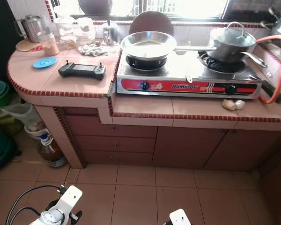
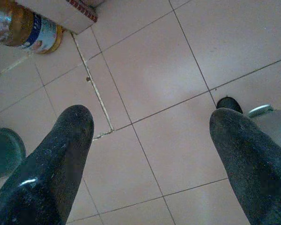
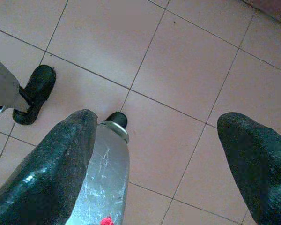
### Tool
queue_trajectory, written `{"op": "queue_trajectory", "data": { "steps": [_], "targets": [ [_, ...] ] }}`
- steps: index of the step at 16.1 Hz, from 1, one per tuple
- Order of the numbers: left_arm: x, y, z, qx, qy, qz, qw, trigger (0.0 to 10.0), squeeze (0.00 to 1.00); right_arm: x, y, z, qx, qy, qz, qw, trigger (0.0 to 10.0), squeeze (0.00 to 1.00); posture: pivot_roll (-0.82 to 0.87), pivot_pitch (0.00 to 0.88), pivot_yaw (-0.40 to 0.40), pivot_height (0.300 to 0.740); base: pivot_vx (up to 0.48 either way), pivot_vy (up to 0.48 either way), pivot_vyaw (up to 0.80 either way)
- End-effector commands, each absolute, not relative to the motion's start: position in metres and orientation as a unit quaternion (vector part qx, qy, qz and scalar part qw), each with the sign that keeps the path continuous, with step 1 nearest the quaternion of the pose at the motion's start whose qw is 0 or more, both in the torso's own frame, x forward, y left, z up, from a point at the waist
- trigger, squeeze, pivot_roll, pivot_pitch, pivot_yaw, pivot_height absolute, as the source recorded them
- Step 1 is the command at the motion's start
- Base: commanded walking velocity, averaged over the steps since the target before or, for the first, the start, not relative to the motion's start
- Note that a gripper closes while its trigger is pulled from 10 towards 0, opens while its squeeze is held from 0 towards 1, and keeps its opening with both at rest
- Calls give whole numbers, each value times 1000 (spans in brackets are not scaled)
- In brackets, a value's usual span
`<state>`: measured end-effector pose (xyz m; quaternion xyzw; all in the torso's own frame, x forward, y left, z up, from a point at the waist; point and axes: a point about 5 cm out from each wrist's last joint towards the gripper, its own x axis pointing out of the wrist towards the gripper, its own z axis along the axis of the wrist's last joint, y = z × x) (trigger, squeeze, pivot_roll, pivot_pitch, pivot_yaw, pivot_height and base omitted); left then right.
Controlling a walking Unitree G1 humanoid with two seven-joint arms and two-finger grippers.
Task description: Kitchen organization
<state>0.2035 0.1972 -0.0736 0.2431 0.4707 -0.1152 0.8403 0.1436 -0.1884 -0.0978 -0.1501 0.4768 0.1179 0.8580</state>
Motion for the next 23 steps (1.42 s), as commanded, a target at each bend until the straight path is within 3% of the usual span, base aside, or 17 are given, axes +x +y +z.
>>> {"op": "queue_trajectory", "data": {
  "steps": [1, 9, 23],
  "targets": [
    [204, 196, -73, 246, 471, -124, 838, 10000, 0, 141, -192, -98, -153, 482, 111, 856, 10000, 0, 166, 0, -3, 740, 0, 0, 0],
    [203, 192, -75, 214, 481, -129, 841, 10000, 0, 140, -201, -97, -171, 485, 116, 850, 10000, 0, 160, 0, -29, 740, 0, 0, 0],
    [205, 196, -73, 221, 480, -132, 839, 10000, 0, 138, -194, -99, -160, 488, 114, 851, 10000, 0, 166, 0, -10, 740, 0, -272, 0]
  ]
}}
